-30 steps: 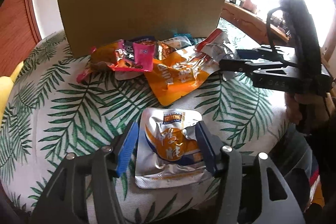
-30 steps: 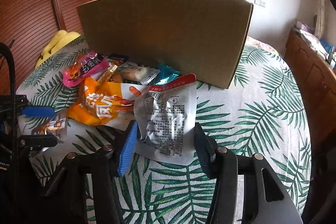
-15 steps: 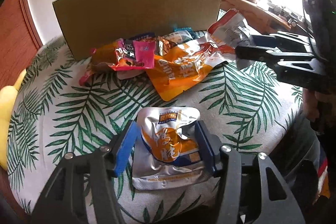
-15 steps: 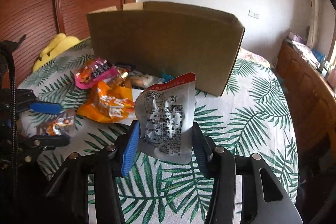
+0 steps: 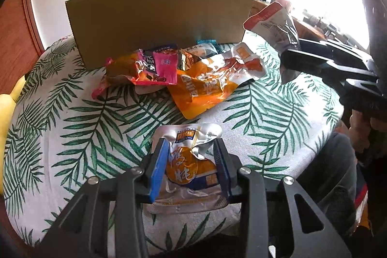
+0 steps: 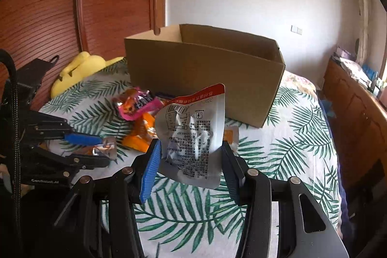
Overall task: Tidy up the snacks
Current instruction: 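Lift both pouches over the box and open both tools to release them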
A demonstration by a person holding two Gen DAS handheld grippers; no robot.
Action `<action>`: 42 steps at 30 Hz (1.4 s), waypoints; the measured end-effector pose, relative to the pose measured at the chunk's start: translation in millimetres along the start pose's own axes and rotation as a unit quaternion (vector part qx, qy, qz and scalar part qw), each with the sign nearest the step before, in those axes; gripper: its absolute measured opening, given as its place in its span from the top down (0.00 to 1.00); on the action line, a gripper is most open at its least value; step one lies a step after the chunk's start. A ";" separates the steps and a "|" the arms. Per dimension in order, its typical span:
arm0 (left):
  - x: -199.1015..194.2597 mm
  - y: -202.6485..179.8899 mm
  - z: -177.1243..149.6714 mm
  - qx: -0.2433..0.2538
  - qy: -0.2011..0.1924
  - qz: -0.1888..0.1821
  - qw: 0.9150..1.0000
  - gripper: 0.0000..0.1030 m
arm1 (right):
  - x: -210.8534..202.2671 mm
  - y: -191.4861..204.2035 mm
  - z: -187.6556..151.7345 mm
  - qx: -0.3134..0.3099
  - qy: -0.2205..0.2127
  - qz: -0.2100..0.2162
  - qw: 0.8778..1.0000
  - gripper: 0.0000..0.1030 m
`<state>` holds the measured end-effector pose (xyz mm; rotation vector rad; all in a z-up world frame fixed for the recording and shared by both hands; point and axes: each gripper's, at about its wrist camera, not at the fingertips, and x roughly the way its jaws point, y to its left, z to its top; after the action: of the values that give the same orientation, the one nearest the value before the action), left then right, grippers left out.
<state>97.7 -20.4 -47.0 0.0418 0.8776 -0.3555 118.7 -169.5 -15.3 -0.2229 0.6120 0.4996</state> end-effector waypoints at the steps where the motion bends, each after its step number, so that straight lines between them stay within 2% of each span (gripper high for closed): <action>1: -2.0 3.1 -1.4 0.000 -0.004 0.001 1.000 0.65 | -1.5 0.9 0.9 0.000 -0.002 0.002 1.000 0.52; 8: -18.1 6.8 1.4 -0.008 -0.033 -0.012 0.999 0.65 | -1.8 2.7 3.2 0.005 -0.006 0.004 1.000 0.52; 13: -34.8 3.6 15.4 -0.007 -0.064 -0.020 0.998 0.65 | -2.9 -0.9 4.8 0.013 -0.010 0.004 1.000 0.52; 25: -60.0 19.8 81.8 -0.003 -0.135 -0.019 0.991 0.65 | -6.6 -16.1 36.4 0.024 -0.042 0.007 0.999 0.52; 32: -61.7 37.9 119.1 0.002 -0.156 -0.011 0.988 0.65 | -4.9 -24.9 60.8 0.028 -0.064 0.009 0.998 0.52; 42: -51.0 61.5 174.1 0.007 -0.178 -0.001 0.984 0.64 | 18.3 -45.8 96.0 0.031 -0.084 0.011 0.996 0.51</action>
<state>217.4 20.8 96.8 -0.0096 0.5217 -0.3582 202.3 -169.0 53.0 -0.1141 0.4648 0.5146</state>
